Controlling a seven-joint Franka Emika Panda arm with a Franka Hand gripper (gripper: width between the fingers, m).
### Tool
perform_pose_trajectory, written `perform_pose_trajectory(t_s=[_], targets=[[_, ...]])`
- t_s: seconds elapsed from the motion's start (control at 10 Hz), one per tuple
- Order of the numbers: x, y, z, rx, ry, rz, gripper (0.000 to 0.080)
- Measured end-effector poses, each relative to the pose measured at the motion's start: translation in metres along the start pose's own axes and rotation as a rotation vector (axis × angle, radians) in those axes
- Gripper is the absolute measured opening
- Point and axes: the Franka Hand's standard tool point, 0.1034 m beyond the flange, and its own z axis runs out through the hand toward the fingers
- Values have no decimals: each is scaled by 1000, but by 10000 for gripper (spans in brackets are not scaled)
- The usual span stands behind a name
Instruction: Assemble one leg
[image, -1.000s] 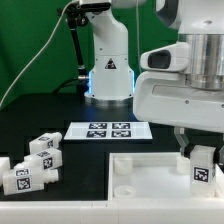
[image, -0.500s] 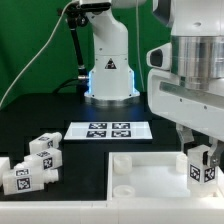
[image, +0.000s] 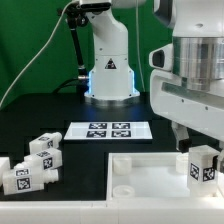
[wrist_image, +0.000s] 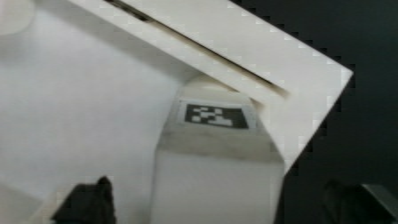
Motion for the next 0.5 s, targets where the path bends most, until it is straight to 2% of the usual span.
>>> perform_pose_trajectory(t_s=[0.1, 0.2, 0.5], targets=[[-4, -1, 3, 15, 9, -120, 632], [-6, -1, 6, 28, 19, -215, 644], [-3, 0, 6, 24, 24, -399, 649]])
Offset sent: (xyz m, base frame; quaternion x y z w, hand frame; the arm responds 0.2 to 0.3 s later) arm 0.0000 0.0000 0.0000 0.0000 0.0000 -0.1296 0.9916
